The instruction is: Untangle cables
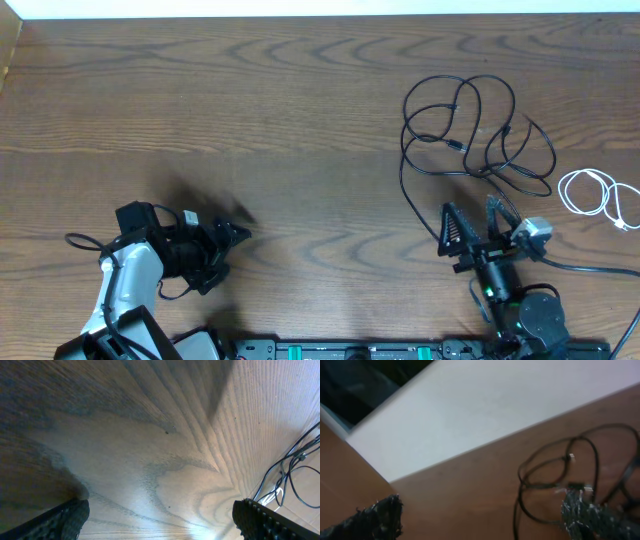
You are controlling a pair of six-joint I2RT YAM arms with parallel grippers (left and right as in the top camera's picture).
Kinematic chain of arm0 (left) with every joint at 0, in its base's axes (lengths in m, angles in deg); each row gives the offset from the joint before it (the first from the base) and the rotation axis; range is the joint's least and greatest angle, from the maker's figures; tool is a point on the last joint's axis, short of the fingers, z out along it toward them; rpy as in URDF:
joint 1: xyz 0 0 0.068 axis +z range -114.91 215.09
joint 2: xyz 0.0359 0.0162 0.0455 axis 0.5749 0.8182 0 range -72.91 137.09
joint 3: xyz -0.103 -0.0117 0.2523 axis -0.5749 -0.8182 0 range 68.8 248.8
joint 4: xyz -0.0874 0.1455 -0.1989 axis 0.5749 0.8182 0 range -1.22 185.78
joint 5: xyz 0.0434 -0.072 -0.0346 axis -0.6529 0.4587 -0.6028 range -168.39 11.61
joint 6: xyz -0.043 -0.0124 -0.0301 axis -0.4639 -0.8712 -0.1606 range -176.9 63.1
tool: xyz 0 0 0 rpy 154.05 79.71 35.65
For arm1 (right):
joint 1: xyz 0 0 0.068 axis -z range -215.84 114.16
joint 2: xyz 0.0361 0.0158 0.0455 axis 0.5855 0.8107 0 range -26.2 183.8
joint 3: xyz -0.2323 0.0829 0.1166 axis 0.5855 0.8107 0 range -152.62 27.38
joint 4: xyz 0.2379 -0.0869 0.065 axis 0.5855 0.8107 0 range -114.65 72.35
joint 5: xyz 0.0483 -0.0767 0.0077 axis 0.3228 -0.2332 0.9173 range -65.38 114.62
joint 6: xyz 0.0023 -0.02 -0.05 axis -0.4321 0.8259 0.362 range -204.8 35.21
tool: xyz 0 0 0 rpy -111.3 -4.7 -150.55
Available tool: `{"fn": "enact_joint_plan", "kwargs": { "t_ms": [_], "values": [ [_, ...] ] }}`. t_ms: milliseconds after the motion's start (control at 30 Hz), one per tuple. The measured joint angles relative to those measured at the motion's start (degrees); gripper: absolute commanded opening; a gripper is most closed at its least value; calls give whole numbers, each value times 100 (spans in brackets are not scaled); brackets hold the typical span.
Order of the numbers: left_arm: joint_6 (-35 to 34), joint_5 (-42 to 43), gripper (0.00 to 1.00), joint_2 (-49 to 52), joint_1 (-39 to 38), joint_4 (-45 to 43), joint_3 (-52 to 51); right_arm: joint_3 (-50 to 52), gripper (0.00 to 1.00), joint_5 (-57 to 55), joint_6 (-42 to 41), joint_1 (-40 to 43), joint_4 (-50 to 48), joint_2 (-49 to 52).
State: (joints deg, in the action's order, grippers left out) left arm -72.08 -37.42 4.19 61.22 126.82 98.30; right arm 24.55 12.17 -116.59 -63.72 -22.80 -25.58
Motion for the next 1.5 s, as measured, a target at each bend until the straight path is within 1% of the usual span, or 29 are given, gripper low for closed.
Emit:
{"fn": "enact_joint_plan", "kwargs": {
  "t_ms": [133, 400, 667, 967, 1033, 1100, 1167, 1233, 1400, 1500],
  "values": [
    [0, 2, 98, 0, 0, 0, 0, 4, 99, -13, -2, 72, 308, 0],
    [0, 2, 98, 0, 0, 0, 0, 7, 99, -9, 0, 96, 81, 0],
    [0, 0, 98, 0, 0, 0, 0, 17, 99, -9, 0, 96, 588, 0],
    [0, 0, 98, 0, 0, 0, 0, 22, 99, -17, 20, 96, 573, 0],
    [0, 0, 98, 0, 0, 0, 0, 35, 99, -57, 275, 101, 385, 0],
    [0, 0, 98, 0, 0, 0, 0, 70, 99, -37, 1005, 164, -20, 0],
    [0, 0, 98, 0, 0, 0, 0, 105, 99, 28, 1784, 256, -225, -4],
    [0, 0, 98, 0, 0, 0, 0, 129, 99, 103, 2597, 442, -2, -7],
    [0, 0, 98, 0, 0, 0, 0, 227, 99, 313, 3633, 933, 160, -2],
    [0, 0, 98, 0, 0, 0, 0, 227, 99, 667, 4221, 1224, 208, -2]
  ]
}}
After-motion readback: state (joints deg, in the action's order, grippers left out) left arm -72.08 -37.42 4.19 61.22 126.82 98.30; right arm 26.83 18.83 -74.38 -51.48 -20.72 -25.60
